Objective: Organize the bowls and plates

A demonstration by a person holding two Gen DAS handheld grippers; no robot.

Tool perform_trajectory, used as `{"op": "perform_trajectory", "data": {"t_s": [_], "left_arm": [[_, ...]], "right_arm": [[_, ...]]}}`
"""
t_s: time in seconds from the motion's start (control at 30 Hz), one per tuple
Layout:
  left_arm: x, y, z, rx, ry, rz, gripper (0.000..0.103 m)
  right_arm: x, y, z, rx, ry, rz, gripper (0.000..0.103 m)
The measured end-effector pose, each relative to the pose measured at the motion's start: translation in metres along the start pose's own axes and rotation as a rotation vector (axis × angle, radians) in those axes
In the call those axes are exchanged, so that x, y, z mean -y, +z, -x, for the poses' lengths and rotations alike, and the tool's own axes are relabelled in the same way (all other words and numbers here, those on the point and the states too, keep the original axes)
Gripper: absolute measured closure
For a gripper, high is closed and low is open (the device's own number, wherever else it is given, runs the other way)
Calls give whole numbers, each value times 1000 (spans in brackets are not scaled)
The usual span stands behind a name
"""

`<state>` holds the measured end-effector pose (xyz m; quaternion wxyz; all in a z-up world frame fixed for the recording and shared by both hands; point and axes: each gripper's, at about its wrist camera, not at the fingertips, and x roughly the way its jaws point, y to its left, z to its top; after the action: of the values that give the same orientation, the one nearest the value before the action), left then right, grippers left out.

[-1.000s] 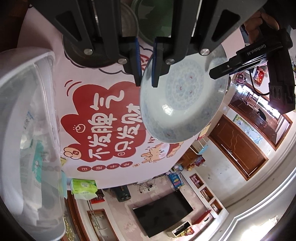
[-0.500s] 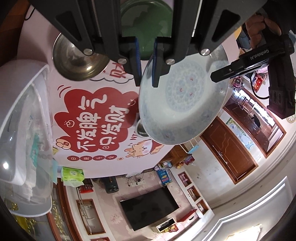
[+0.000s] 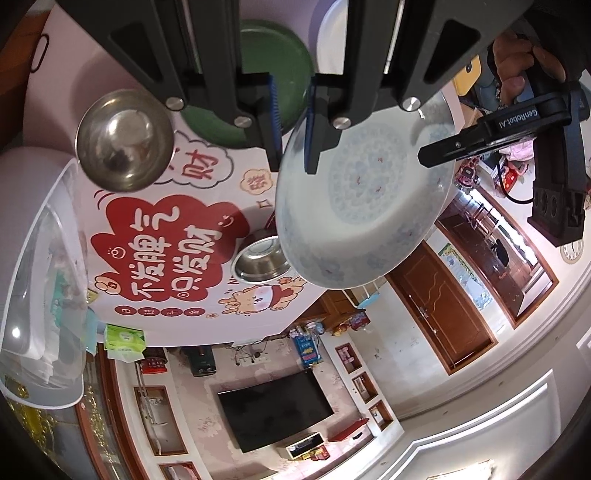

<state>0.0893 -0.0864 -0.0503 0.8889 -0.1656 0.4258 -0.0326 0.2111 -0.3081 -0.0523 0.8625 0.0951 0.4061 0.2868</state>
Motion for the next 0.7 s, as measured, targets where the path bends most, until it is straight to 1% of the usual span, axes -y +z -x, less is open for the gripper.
{"op": "perform_trajectory", "data": {"t_s": [0.2,0.3,0.47,0.53,0.7], "left_arm": [[-20,-16,20,11,-10,18,80],[-30,-23,29,11,-19,30,83],[-48,-36,39,-13,-34,46,85],[-58,-43,43,-24,-32,51,88],[-77,-57,49,-53,-34,46,90]], "right_arm": [[-27,-19,9,4,-10,31,91],[-38,-29,12,5,-15,30,90],[-56,-49,13,-1,-24,23,90],[-63,-59,13,-11,-27,7,90],[-80,-87,9,-42,-31,-24,89]]}}
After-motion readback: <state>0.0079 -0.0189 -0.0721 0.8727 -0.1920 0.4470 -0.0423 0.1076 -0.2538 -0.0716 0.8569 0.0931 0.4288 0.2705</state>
